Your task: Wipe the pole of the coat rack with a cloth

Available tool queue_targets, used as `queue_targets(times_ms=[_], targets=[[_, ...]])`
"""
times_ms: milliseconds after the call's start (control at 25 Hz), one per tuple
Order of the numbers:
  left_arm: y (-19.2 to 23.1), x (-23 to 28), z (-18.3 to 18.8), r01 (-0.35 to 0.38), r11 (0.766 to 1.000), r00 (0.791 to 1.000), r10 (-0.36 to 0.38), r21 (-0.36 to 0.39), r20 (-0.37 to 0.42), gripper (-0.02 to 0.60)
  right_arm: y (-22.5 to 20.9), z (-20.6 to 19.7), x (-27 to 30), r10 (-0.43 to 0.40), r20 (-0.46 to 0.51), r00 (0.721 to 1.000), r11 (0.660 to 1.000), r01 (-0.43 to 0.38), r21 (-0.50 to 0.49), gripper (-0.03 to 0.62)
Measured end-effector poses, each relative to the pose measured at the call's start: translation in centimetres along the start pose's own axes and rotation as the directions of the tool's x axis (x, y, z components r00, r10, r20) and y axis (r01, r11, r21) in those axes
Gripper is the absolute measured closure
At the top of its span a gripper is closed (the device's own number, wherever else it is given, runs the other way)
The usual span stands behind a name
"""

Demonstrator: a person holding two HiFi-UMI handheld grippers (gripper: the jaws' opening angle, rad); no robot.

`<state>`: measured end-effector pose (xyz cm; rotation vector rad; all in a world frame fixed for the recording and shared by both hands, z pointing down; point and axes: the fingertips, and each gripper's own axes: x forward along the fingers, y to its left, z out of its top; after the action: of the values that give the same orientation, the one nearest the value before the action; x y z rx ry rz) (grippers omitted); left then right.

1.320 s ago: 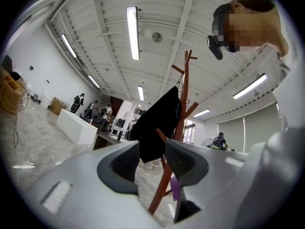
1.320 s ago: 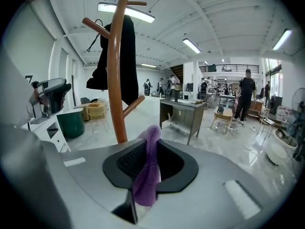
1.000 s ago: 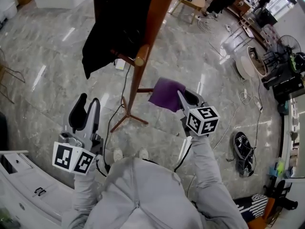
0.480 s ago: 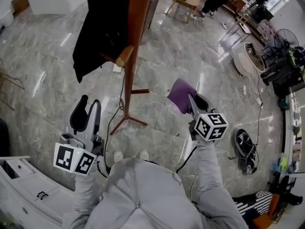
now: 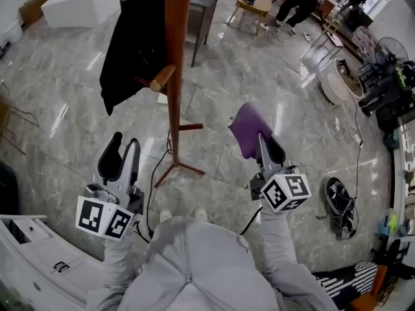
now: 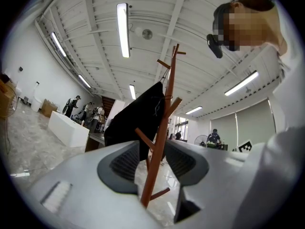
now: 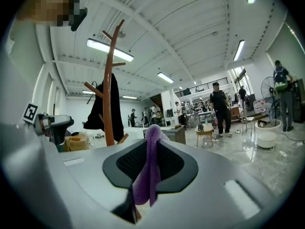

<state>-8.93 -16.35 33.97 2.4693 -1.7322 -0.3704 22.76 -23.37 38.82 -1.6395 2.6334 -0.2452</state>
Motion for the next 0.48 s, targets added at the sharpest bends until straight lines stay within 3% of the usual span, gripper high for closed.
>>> queue_targets(times_ms=[200, 480], targets=[[-0.2, -0.6, 0.4, -0.009, 1.0, 1.0, 0.009, 0.017, 0.002, 0.403, 2.5, 3.6, -1.8, 0.02, 0.134, 0.991, 0.997, -0.029, 0.067, 0.539], [-0.3, -1.1, 0.7, -0.02, 0.999, 1.0, 0.02, 0.034, 0.01, 0.403, 5.4, 6.3, -4.2, 0.046, 0.214, 0.976, 0.998, -0.035, -0.055, 0.539]])
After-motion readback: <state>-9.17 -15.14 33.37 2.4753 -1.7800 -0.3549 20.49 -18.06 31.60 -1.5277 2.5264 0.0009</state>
